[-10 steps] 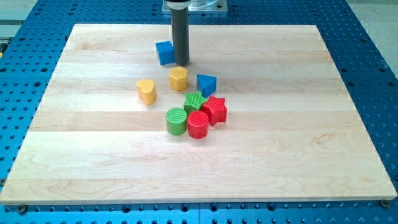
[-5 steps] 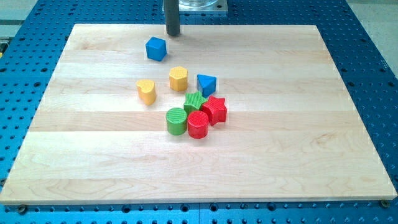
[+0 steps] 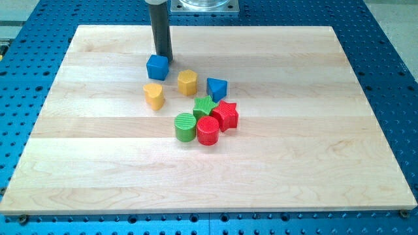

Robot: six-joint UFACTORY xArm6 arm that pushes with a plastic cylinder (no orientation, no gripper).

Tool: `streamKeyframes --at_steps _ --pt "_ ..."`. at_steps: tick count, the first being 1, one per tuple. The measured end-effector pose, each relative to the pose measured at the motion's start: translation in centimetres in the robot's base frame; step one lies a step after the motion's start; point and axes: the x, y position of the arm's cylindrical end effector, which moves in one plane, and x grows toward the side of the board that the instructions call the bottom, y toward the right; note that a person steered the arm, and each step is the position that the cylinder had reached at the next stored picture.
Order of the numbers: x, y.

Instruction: Move the blue cube to the bottom left of the yellow hexagon

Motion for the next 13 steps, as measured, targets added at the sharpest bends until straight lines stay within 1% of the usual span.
streamKeyframes --at_steps 1,2,4,5,6,7,8,9,11,12,13 --pt "3.2 -0.8" --pt "4.4 -0.8" --pt "9.7 -1.2" --pt "9.1 -1.2" --pt "7.8 -4.3" --pt "7.9 -8.5" --pt "9.3 -12.1" --pt "9.6 -9.6" --pt "9.6 -2.7" --pt "9.6 -3.2" --pt "9.8 -7.1"
